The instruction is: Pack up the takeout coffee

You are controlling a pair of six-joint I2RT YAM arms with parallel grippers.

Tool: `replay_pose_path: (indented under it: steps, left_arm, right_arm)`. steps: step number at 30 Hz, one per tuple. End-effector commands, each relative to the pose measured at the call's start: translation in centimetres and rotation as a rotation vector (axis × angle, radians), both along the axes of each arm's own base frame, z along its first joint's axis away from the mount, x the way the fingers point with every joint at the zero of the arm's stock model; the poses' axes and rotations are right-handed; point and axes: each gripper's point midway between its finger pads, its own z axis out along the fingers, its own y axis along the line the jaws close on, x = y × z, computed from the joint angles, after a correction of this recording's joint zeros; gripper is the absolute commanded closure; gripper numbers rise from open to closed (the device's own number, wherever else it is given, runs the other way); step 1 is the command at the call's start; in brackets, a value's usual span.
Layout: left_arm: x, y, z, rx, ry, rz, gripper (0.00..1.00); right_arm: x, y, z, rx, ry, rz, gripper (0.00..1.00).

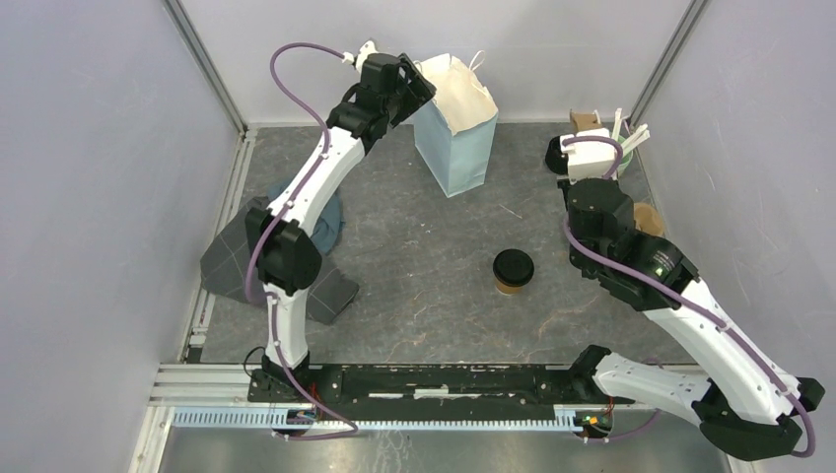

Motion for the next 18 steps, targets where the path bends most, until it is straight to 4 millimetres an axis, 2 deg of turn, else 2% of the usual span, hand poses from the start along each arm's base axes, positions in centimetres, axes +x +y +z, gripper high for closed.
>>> replay_pose_path:
  steps: [1,5,9,13,18]
  left_arm:
    - [3.9,0.8,0.9,-0.067,-0.087,0.048,0.22]
    - [5.2,0.6,-0.5,-0.061,-0.095,0.031,0.26]
    - [5.7,-0.1,-0.9,-0.037,-0.12,-0.015,0.33]
    - [5.4,0.2,-0.5,-0.016,-0.13,-0.046,0.58]
    - [3.6,0.1,-0.3,-0.031,-0.094,-0.175,0.88]
  right_arm:
    - [0.5,1.1,1.0,0.133,-0.022,0.053,1.0]
    - [0.3,1.6,2.1,0.19,-0.02,0.083,1.0]
    - [0.7,2.5,2.6,0.158,0.005,0.126,1.0]
    - [1.2,3.5,2.9,0.155,0.03,0.153,1.0]
    - [1.0,4.1,2.1,0.202,0.024,0.183,1.0]
